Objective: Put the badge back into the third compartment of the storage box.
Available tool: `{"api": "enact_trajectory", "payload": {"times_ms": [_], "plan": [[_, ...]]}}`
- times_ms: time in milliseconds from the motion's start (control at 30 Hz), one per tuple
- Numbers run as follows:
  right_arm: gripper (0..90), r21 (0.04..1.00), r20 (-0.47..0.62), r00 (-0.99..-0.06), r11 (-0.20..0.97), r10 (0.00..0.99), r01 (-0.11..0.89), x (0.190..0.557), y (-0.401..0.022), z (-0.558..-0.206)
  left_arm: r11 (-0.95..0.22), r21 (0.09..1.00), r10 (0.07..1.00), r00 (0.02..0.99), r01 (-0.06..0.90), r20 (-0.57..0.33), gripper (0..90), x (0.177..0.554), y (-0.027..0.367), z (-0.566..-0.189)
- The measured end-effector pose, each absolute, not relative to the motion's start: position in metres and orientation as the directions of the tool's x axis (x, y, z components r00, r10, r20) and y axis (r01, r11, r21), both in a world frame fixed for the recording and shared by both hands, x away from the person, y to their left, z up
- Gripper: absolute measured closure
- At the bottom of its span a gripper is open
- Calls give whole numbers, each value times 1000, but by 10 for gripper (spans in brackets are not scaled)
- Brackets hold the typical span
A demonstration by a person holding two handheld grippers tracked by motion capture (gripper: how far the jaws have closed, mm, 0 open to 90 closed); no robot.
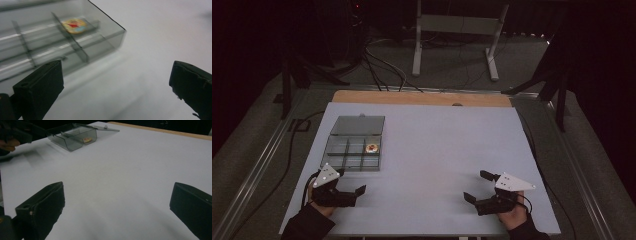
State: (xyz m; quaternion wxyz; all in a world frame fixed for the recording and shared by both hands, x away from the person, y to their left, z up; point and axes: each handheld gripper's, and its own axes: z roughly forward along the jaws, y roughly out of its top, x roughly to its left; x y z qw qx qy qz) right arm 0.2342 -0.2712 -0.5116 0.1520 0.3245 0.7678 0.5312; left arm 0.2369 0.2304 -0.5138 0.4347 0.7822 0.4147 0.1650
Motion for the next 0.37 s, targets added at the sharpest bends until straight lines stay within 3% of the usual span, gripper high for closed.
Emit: {"api": "enact_trajectory", "payload": {"times_ms": [367], "plan": [[0, 913, 114, -748, 227, 654, 338, 234, -271, -512, -311, 805, 751, 649, 505, -118, 0, 240, 228, -524]]}}
